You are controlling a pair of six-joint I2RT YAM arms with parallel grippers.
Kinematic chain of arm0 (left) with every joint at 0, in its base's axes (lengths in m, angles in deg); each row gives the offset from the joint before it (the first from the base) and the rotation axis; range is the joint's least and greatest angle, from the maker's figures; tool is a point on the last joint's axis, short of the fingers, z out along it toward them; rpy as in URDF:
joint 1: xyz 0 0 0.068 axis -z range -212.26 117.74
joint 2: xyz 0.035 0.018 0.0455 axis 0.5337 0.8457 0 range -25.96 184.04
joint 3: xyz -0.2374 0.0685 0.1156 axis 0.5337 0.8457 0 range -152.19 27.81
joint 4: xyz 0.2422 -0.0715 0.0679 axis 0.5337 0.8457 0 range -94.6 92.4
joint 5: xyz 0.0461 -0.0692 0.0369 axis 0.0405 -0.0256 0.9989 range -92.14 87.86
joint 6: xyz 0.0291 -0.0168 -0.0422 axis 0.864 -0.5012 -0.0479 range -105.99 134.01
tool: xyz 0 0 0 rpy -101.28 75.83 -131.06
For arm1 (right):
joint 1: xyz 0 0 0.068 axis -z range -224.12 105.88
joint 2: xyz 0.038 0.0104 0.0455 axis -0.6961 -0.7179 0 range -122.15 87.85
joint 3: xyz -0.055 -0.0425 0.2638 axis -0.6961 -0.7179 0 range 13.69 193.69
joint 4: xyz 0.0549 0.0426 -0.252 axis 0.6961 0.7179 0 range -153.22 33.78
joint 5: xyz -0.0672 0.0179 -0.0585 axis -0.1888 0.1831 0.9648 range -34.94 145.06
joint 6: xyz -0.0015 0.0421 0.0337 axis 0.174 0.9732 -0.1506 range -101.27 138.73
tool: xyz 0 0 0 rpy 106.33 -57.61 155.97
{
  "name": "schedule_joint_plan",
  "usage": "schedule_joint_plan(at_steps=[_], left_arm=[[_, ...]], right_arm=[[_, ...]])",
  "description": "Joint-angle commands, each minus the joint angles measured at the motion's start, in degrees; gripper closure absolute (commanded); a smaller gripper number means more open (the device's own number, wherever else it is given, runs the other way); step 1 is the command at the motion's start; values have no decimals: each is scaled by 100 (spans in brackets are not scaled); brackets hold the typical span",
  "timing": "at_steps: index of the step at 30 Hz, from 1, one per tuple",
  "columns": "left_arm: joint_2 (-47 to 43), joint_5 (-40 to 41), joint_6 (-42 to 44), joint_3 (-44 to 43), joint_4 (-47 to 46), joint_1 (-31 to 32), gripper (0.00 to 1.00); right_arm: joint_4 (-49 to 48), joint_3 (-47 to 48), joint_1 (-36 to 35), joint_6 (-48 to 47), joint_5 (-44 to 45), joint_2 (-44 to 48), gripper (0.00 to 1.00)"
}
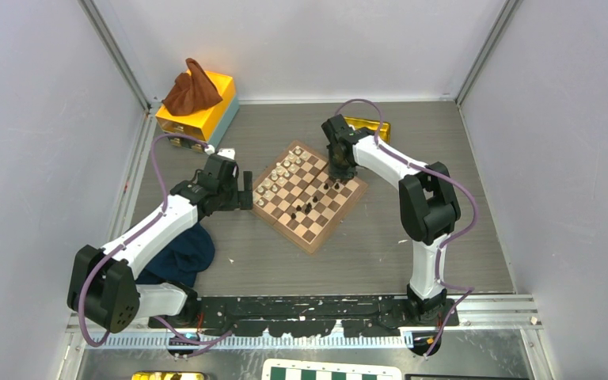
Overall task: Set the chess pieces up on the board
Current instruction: Place the chess piece on the chessboard, then move the chess piece to the chessboard.
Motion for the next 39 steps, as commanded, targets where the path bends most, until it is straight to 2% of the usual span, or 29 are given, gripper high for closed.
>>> schedule_joint_plan(at_steps=[1,12,21,39], left_arm=[[-37,-40,-51,1,-247,-25,0],[-46,-54,-60,3,-256,-25,1],[-81,-50,-51,-6,-261,-25,0],[-42,-6,-16,-15,-256,-21,0]], right_arm=[[87,284,17,-54,45,114,68],[181,420,-48,-103,-43,220,67],[268,615,-185,-193,-117,129,60],[434,1010,-334,-266,-338,-350,59]])
